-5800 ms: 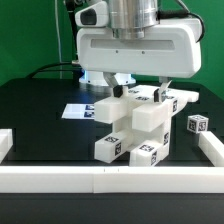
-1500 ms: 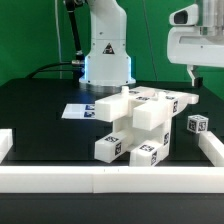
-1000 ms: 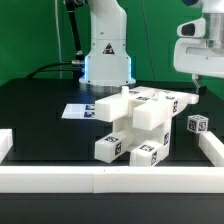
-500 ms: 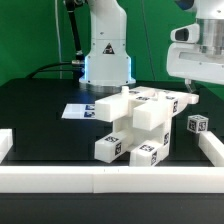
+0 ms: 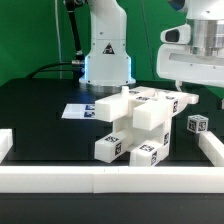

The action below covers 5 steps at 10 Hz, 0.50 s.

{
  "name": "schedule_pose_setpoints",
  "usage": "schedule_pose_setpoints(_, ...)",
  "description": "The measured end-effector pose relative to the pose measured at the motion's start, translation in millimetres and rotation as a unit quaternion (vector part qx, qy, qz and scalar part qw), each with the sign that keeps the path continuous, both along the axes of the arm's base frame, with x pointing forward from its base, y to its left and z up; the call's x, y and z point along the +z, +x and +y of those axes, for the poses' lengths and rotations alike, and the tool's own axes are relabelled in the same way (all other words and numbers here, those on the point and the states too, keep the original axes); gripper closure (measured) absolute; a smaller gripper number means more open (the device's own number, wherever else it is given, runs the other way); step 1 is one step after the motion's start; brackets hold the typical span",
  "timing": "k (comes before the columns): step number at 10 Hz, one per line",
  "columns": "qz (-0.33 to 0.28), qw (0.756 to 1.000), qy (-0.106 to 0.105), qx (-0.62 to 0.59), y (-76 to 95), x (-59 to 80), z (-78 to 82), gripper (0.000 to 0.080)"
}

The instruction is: Assemble chair

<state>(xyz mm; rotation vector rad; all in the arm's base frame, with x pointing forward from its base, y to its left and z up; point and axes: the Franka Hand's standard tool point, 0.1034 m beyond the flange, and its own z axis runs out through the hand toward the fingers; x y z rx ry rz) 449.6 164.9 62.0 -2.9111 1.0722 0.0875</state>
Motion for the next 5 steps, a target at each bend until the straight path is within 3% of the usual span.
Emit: schedule_pose_setpoints(5, -0.003, 1.000, 0.002, 0.019, 5.9, 1.0, -11.8, 0.0151)
